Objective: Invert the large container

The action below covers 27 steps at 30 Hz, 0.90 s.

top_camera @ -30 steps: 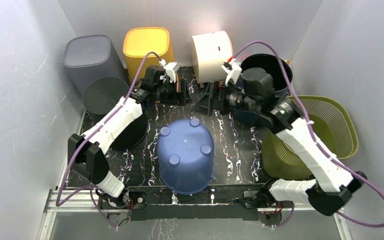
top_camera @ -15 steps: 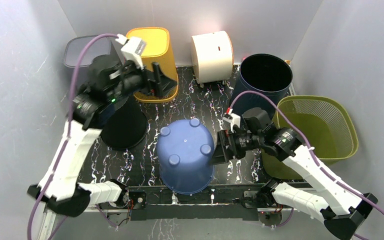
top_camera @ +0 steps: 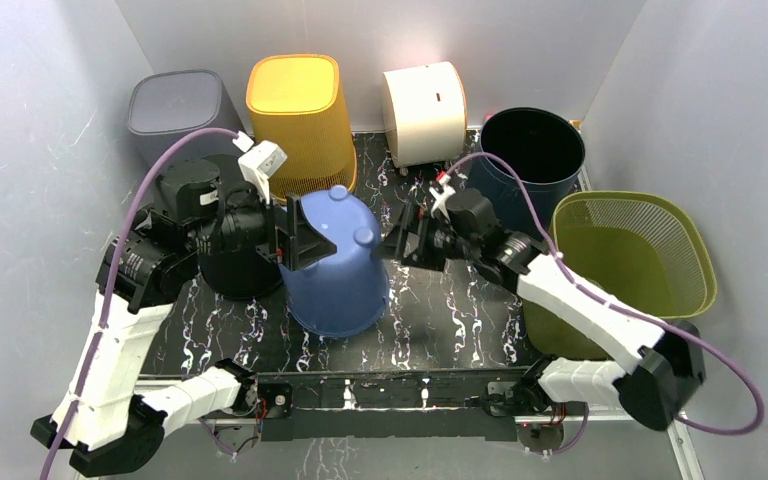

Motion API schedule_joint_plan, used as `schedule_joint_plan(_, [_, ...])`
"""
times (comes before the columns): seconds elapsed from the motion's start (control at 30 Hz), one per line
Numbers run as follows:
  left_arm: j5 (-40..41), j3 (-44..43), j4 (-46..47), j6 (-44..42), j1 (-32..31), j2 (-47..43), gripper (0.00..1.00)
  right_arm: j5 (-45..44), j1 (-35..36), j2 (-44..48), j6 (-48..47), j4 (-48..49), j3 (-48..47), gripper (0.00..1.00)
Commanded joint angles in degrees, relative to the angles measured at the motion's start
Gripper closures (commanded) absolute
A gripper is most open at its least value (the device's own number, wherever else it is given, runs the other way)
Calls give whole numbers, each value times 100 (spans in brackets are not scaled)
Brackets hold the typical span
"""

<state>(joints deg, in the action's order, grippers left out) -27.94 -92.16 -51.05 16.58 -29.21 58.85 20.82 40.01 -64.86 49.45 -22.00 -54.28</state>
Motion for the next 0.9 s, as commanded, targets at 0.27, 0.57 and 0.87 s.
schedule_joint_plan(0.27, [-968,1124,-261,51,8,-336,18,-3836,-155,-1656,-2063,-2296,-4779,2])
schedule_joint_plan(0.57, [-1182,795,1098,224,3,86,17,-6744,-521,-1049,-2232,-5111,-5978,2])
schedule_joint_plan(0.87, [-717,1,1760,375,-358,924,16,-6912,-1012,-948,-2446,-5588,-5354,2])
